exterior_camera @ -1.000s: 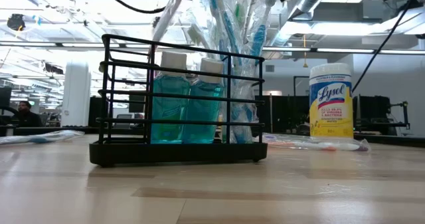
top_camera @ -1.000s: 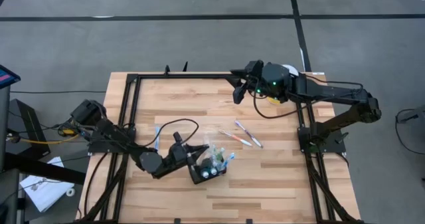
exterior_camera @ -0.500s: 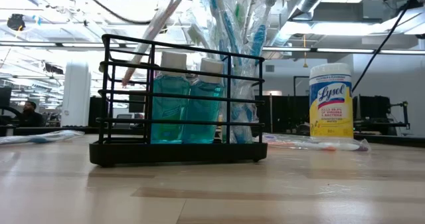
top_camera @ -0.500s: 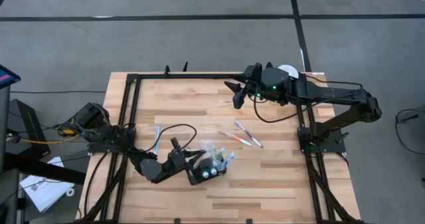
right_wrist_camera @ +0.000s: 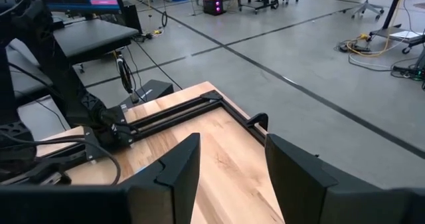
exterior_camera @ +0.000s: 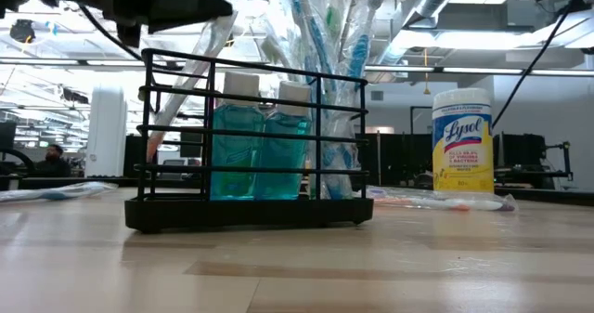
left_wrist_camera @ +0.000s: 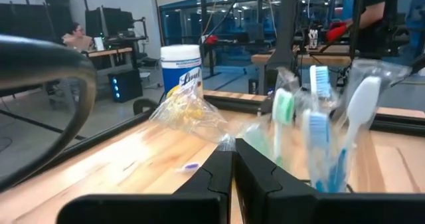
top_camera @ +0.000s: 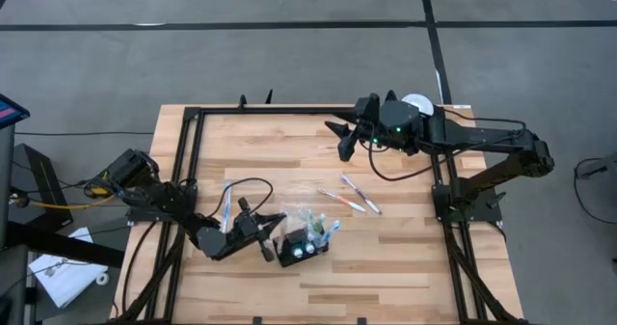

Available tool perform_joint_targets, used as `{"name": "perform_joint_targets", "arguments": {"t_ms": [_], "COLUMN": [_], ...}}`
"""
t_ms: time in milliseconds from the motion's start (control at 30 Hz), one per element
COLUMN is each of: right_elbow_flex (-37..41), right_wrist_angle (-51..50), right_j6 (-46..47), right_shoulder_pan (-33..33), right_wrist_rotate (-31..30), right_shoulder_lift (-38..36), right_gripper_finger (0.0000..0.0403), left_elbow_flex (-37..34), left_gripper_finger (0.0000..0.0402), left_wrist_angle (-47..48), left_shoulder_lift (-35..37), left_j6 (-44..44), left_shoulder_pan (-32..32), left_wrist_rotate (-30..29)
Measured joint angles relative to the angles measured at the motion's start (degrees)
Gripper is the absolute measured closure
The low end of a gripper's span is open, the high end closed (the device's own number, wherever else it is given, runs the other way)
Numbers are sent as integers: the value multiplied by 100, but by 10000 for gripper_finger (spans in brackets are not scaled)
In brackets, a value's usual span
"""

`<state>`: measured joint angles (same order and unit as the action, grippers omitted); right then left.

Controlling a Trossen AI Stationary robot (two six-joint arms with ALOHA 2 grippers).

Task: Pick & Place toothbrushing station
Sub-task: Put the orange toothbrush into the mesh organizer

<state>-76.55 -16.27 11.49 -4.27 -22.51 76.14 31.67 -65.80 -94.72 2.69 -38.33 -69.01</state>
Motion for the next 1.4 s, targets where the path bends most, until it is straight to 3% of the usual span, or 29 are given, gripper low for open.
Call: {"name": "perform_joint_targets", "arguments": {"t_ms": [300,400,633,867,1133,1400], "right_elbow_flex": [0,0,0,0,0,11], "right_wrist_angle": [23,68,326,332,357,620], "right_j6": [-4,0,-143,-175,-313,-308], "right_shoulder_pan": [93,93,89,170,445,620], "right_wrist_rotate": [0,-1,-1,5,14,-1], "right_shoulder_lift": [2,4,4,4,39,373], "right_gripper_finger": [242,242,242,242,242,242], "left_elbow_flex": [-154,-136,23,25,25,-354], "left_gripper_finger": [401,401,401,401,401,401], "left_wrist_angle": [12,-64,-110,-110,-165,-1968], "left_shoulder_lift": [4,10,376,553,533,531], "left_j6": [-7,373,1765,1920,2873,4289], "left_shoulder_pan": [-22,-22,53,64,-139,-672], "left_wrist_rotate": [109,142,1072,1427,1938,2174]}}
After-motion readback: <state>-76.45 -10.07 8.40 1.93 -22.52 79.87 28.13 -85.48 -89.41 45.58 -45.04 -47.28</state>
